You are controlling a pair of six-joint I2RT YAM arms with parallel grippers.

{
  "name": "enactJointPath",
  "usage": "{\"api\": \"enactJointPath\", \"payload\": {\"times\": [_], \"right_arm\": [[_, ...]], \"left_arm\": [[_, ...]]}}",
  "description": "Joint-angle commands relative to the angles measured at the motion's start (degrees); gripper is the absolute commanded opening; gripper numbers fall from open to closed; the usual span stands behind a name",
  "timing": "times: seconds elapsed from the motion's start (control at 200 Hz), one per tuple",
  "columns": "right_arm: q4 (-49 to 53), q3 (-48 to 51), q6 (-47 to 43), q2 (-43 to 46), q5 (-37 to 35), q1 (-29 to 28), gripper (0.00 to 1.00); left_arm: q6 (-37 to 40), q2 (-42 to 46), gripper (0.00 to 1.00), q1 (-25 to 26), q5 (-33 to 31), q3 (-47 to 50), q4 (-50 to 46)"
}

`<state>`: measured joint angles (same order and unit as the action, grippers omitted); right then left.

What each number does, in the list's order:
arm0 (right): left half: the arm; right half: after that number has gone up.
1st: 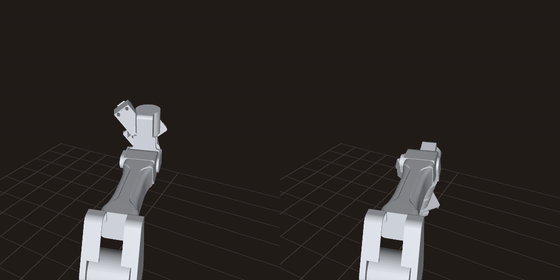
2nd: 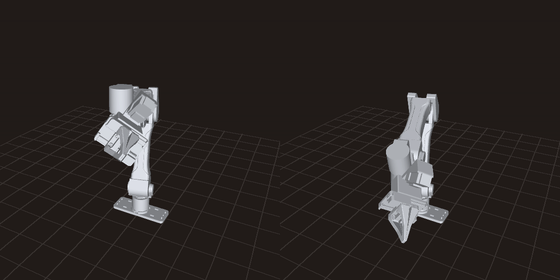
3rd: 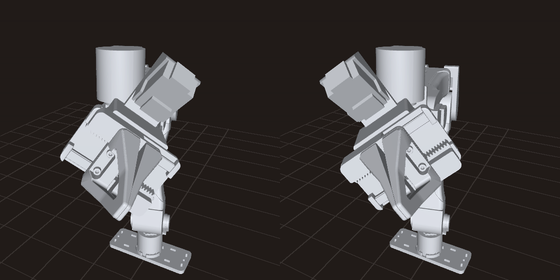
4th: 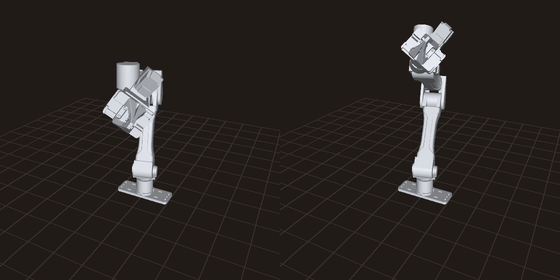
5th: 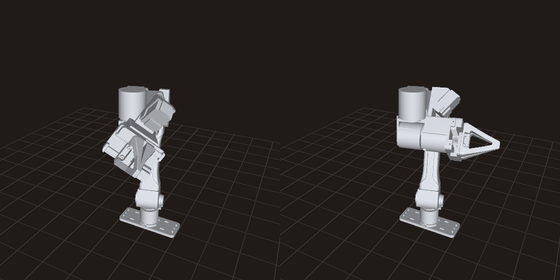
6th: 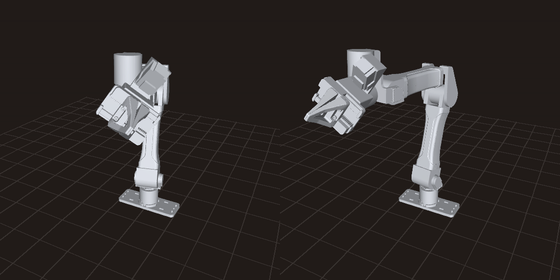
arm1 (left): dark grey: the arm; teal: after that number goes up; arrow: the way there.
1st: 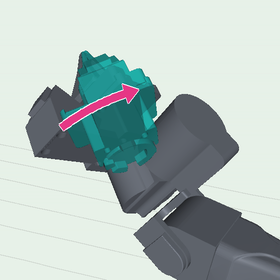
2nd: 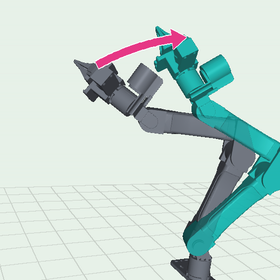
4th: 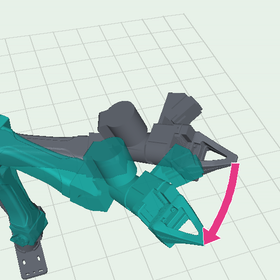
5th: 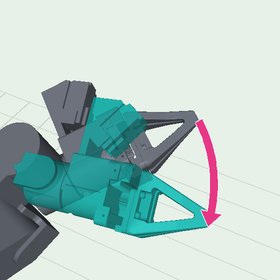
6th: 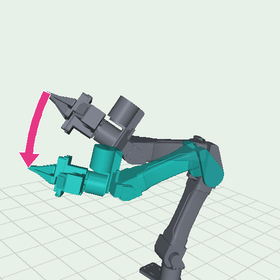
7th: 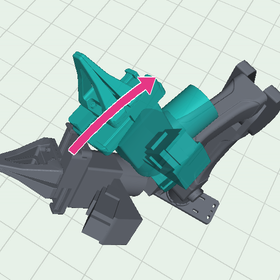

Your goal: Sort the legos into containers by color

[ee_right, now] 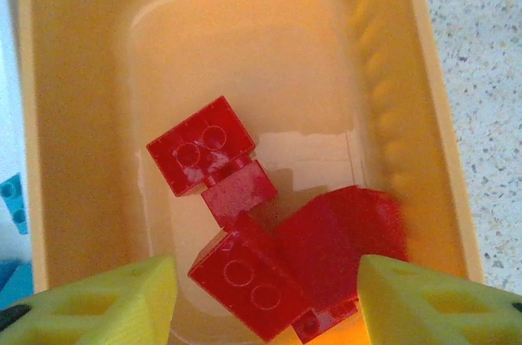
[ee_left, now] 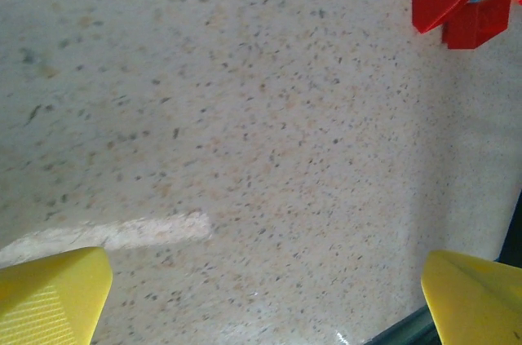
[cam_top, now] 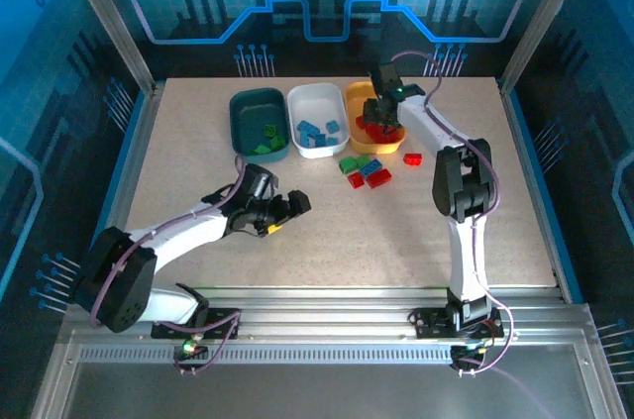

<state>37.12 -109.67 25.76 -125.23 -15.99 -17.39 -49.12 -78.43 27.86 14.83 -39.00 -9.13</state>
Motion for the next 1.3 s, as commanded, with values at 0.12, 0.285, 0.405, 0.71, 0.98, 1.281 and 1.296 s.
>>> {"api": "enactJointPath", "payload": {"times": [0.12,0.285,0.405,0.71,0.98,1.281,1.296], "right_arm": [[-7.94,17.87,-3.4,15.25,0.28,-5.8,0.63],[-13.8,26.36,-9.11,16.47,-0.6,-12.19,0.64],[-13.26,25.67,-10.38,12.63,-1.76,-14.29,0.65],[-10.76,22.18,-10.86,6.23,-4.6,-15.26,0.65],[-10.27,20.5,-10.82,3.28,-3.61,-15.65,0.54],[-11.38,22.6,-9.7,4.82,-1.83,-16.42,0.39],[-11.46,22.85,-9.63,5.15,-1.94,-16.57,0.38]], "left_arm": [[1.88,-0.43,0.99,0.2,-1.55,-3.02,-1.88],[2.26,4.52,0.99,-3.87,-3.88,-1.61,-5.01],[2.52,9.71,0.99,-9.64,-2.17,0.5,-6.95],[5.34,20.69,0.99,-15.35,-2.22,3.09,-13.11],[5.35,21.92,0.99,-16.34,-1.38,3.58,-13.38],[6.14,22.62,0.99,-16.98,-1.03,3.5,-14.08],[6.13,22.69,0.99,-16.96,-1.03,3.43,-14.14]]}}
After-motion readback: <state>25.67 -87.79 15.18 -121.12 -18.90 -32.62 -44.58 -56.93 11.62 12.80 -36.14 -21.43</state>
